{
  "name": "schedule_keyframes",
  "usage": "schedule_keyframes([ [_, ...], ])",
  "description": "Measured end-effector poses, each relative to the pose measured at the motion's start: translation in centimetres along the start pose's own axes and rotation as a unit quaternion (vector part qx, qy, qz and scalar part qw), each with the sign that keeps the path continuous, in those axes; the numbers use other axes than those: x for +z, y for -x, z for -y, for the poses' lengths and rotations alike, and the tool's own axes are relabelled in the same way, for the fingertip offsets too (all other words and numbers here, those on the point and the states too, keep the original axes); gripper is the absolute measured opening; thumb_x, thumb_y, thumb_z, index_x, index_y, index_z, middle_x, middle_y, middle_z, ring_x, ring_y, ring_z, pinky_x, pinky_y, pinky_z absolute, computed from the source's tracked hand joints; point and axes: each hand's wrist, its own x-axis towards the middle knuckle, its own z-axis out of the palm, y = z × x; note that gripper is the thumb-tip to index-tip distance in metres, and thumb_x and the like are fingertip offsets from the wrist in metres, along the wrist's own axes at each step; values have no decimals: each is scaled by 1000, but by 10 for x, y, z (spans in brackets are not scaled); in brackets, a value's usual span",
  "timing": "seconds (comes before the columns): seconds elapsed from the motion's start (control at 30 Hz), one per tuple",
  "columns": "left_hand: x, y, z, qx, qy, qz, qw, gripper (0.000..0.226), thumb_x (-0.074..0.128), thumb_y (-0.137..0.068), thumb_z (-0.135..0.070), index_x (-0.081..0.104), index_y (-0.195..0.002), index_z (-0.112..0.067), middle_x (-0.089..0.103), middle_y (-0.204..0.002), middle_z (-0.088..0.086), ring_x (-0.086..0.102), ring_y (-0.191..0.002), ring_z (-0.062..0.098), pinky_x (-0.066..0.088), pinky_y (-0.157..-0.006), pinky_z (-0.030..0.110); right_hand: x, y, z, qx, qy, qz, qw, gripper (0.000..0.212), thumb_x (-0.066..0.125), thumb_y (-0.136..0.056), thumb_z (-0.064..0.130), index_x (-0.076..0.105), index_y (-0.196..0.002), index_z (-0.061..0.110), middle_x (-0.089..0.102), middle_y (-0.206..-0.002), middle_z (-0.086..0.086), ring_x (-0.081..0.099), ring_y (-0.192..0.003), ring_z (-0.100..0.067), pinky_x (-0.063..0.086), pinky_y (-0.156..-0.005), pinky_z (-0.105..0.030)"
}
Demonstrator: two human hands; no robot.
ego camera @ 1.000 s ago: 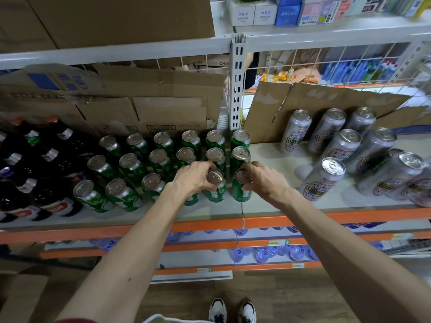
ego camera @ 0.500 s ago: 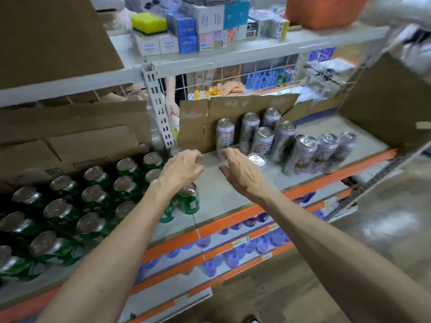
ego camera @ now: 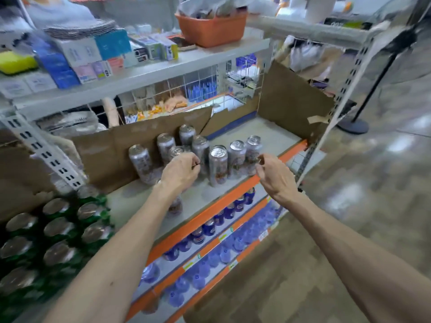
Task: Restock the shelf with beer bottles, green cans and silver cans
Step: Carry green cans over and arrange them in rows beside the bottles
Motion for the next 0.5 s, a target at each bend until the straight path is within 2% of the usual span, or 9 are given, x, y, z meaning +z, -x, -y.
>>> schedule_keyframes([
  [0.07,4,-6,-3,-16,-5,-7,1000,23,56,-95,-23,67,-114,-16,67,-115,6,60,-110,24,49,-91,35,2,-13,-10,-17,3,10,1000,18,45,-99,22,51,-100,6,60,-90,-15,57,-82,-34,39,-64,-38],
  [0.13,4,-8,-1,-32,-6,-17,999,22,57,-94,-23,67,-112,-16,67,-113,5,61,-109,24,49,-91,36,7,-28,-10,-21,-8,12,1000,20,45,-101,26,50,-104,8,56,-91,-8,51,-78,-26,38,-64,-37],
  [0.2,0,-9,5,-50,-6,-23,998,21,58,-93,-23,68,-110,-16,68,-111,5,62,-107,25,50,-88,37,15,-44,-5,-38,-36,16,998,20,45,-101,29,51,-109,11,56,-98,-7,51,-82,-24,39,-67,-35],
  [0.33,-14,-24,22,-83,0,-46,995,25,59,-93,-31,68,-110,-16,69,-111,4,63,-106,24,52,-88,40,37,-88,12,-88,-54,25,994,28,50,-99,28,54,-120,11,63,-110,-12,60,-98,-30,49,-79,-41],
  [0.4,-19,-42,30,-85,-6,-45,995,22,59,-90,-26,68,-107,-15,69,-109,6,63,-106,26,51,-88,40,44,-113,21,-94,-50,27,994,30,52,-97,27,53,-123,12,64,-111,-12,60,-100,-32,47,-78,-38],
  [0.5,-20,-79,35,-82,-9,-44,996,22,60,-88,-23,68,-107,-15,67,-107,7,62,-105,27,50,-87,38,51,-147,28,-110,-39,28,993,31,56,-94,27,51,-121,11,60,-111,-12,58,-101,-32,49,-81,-45],
])
